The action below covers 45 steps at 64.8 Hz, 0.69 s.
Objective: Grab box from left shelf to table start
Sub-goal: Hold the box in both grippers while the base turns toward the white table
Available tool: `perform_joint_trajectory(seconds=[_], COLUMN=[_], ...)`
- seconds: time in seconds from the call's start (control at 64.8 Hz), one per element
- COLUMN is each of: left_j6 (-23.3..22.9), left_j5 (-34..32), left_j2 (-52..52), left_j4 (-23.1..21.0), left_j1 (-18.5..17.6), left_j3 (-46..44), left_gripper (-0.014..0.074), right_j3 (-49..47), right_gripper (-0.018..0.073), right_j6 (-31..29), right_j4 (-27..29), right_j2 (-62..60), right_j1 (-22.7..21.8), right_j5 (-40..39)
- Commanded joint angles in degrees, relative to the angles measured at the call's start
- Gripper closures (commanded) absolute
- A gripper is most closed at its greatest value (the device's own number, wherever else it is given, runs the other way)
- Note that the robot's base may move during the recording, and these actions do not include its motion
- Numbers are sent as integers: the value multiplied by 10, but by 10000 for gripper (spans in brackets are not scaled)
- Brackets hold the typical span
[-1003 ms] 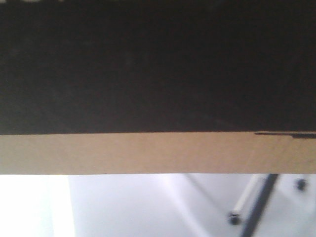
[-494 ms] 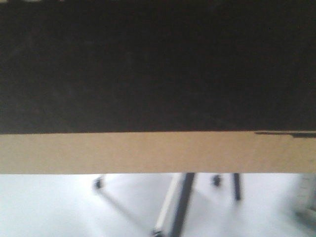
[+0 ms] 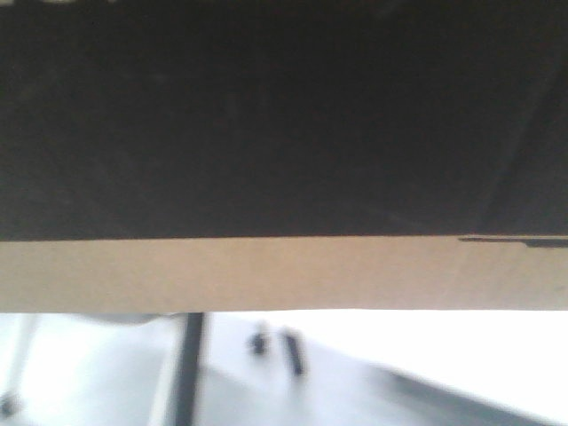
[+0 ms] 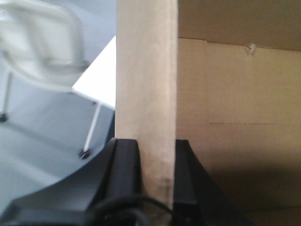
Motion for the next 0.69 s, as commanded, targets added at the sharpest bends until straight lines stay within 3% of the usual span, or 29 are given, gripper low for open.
perform_joint_trajectory(seconds=[0.0, 0.679], left_j6=[-13, -13], left_j5=[-116, -116], left_j2=[-5, -5], left_j4=[-40, -40], left_j1=[-3, -3], left_j3=[-24, -24], left_gripper=[700, 700], right_j3=[-13, -13], right_gripper=[504, 504], right_j6=[-5, -5], right_j4=[-49, -49], right_j2=[9, 9], right_j1=[-4, -4], right_j5=[-69, -69])
